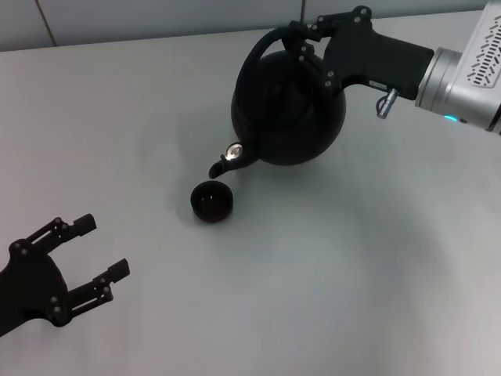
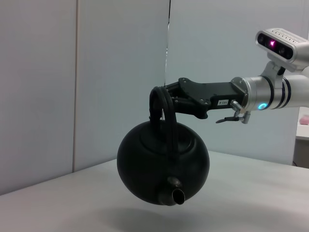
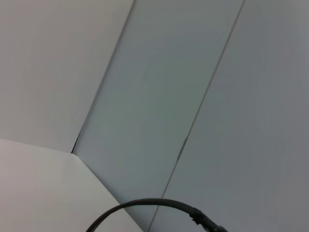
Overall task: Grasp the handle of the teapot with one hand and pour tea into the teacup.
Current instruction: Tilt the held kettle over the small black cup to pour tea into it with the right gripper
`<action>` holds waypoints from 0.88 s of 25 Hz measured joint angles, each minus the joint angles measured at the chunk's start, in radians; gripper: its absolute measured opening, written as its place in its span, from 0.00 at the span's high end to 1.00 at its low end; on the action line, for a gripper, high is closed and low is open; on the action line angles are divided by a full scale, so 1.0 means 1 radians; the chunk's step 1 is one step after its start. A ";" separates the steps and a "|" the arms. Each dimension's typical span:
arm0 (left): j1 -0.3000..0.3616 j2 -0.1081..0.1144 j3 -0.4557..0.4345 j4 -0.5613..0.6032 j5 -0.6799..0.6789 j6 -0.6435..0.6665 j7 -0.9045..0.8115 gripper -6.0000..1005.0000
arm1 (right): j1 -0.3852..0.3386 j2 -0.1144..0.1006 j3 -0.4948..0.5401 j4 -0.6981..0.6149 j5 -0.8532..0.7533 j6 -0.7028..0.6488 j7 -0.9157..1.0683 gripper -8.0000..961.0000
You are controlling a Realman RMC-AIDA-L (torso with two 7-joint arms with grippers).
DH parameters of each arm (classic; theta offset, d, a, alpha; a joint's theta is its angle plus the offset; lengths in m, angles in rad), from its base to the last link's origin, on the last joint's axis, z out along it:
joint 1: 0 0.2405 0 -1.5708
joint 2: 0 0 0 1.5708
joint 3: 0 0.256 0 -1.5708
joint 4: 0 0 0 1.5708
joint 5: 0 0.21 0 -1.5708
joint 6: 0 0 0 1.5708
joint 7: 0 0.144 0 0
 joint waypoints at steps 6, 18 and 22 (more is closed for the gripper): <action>-0.003 0.001 0.000 0.000 0.000 0.000 0.000 0.19 | -0.001 0.001 -0.009 -0.014 0.000 0.001 -0.045 0.88; -0.004 0.003 0.000 0.000 -0.008 0.001 0.000 0.19 | 0.007 0.000 -0.025 -0.044 -0.022 0.002 -0.091 0.89; -0.004 0.004 0.000 0.000 -0.010 0.003 0.000 0.19 | 0.006 0.000 -0.051 -0.065 -0.023 0.009 -0.091 0.90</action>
